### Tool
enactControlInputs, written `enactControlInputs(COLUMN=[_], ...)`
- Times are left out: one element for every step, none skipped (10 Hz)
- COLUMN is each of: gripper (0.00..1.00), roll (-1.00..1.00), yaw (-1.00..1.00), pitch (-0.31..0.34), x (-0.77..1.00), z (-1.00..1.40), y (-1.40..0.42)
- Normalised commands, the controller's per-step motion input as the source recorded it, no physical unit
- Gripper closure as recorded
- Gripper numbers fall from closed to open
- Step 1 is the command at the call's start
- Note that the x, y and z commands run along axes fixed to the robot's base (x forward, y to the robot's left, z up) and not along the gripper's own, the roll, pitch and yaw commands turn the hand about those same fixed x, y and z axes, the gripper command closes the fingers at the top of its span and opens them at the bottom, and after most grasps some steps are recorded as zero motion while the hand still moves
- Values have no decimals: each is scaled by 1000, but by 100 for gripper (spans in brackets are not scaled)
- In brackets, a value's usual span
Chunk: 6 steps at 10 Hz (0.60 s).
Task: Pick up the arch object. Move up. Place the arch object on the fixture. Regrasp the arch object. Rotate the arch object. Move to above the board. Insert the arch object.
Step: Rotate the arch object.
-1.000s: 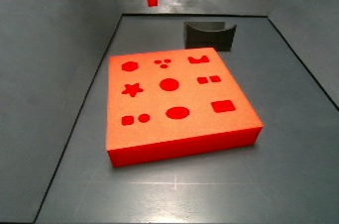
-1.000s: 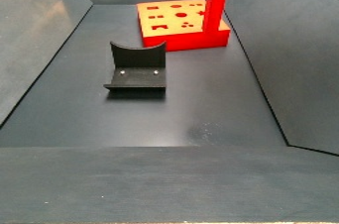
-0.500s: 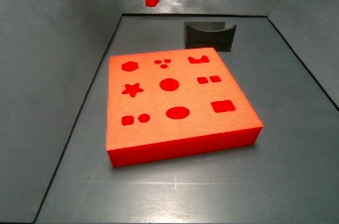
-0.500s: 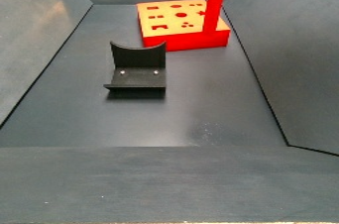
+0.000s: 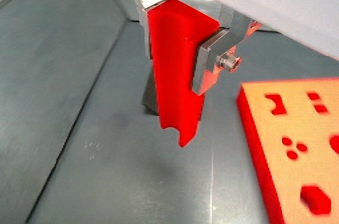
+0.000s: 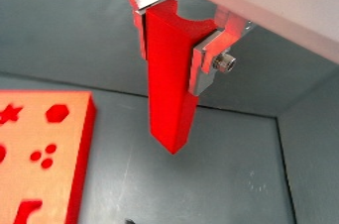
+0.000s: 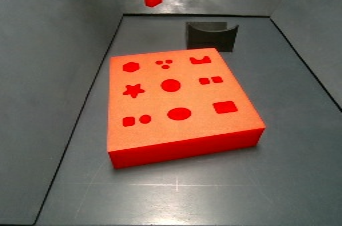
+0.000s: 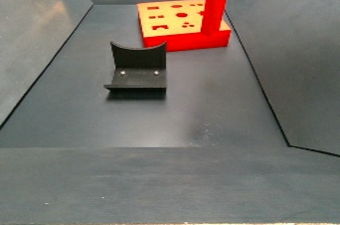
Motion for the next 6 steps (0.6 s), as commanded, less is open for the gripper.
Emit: enactControlInputs(gripper=[100,100,100,100,100,100], roll=[-40,-43,-48,-52,-59,-65], yaw=[-1000,-1000,-1000,-1000,-1000,-1000], pitch=[27,29,32,35,39,43], x=[0,2,2,2,1,1], z=[0,2,2,2,2,2], y=[0,0,2,4,7,9])
